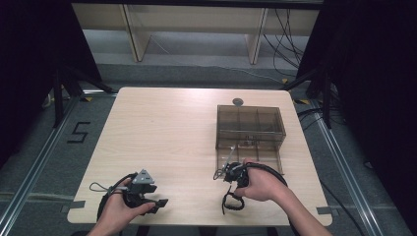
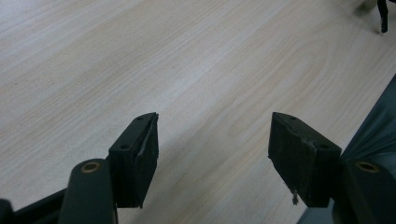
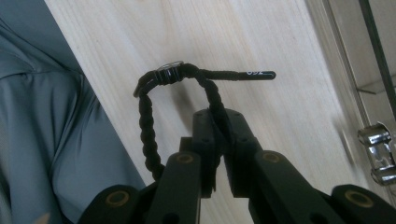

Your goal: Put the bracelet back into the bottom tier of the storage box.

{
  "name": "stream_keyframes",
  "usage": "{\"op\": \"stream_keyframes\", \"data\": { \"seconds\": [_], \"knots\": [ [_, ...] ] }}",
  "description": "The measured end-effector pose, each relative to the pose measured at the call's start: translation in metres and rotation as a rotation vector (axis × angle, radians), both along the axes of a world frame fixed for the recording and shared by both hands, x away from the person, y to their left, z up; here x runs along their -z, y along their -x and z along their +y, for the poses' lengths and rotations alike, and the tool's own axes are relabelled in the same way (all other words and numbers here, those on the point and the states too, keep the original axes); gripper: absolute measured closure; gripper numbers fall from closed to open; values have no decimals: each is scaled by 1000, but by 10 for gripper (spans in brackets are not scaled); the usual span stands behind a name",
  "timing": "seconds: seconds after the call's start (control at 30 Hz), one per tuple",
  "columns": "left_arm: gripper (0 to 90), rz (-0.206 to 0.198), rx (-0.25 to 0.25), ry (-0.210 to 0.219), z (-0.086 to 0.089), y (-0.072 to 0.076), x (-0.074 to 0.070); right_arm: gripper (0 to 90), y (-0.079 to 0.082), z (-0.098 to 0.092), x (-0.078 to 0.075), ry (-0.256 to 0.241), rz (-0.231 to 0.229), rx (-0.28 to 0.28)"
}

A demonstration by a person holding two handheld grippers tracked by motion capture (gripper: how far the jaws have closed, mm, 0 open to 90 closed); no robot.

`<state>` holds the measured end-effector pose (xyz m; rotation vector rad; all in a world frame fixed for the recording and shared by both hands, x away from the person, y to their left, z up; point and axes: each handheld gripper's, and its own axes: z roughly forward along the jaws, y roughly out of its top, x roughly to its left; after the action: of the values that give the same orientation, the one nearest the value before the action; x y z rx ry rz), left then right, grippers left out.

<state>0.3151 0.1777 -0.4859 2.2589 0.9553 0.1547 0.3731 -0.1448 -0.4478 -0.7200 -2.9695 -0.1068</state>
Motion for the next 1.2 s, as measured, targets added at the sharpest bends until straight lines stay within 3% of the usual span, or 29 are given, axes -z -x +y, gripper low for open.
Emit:
{"op": "stream_keyframes", "data": {
  "seconds": [0.03, 0.07, 0.1, 0.17, 0.2, 0.23, 0.27, 0.3, 0.43, 0.47, 0.97, 1.03, 1.07, 1.1, 1.17, 1.2],
  "knots": [
    [334, 0, 0, 0, 0, 0, 0, 844, 0, 0, -1, -9, 8, -4],
    [335, 0, 0, 0, 0, 0, 0, 845, 2, -1, -2, 4, 9, 30],
    [335, -2, 2, -1, 0, 0, 0, 844, 6, 0, -4, 33, 40, 104],
    [335, -2, 2, 0, 0, 0, 0, 844, 5, -3, -4, 23, 36, 94],
    [335, -2, 2, -1, 0, 0, 0, 844, 0, -6, -3, 9, 18, 28],
    [334, -2, 2, -1, 0, 0, 0, 845, -1, -8, -3, -4, 5, 3],
    [335, -2, 2, -2, 0, 0, 0, 844, 1, -8, -5, 16, 15, 36],
    [334, -4, 0, -2, 0, 0, 0, 844, -1, -10, -4, 3, 9, 12],
    [334, -2, 1, 0, 0, 0, 0, 844, 1, -15, -6, 17, 10, 46],
    [334, -2, 1, -1, 0, 0, 0, 845, -1, -17, -5, -2, 5, 23],
    [335, -2, 2, -2, 0, 0, 0, 844, 2, -32, -8, 12, 1, 75],
    [335, -1, 1, -2, 0, 0, 0, 844, 2, -33, -8, 20, 19, 90],
    [334, -9, -5, -2, 0, -1, 0, 844, 1, -36, -7, 10, 8, 67],
    [335, -10, -4, -4, 0, -1, 0, 845, 2, -36, -8, 27, 13, 99],
    [335, -3, -5, 3, 0, 0, 0, 844, 1, -40, -7, 9, 5, 77],
    [334, -1, -2, 2, 0, 0, 0, 845, 1, -40, -8, 12, 7, 97]
  ]
}}
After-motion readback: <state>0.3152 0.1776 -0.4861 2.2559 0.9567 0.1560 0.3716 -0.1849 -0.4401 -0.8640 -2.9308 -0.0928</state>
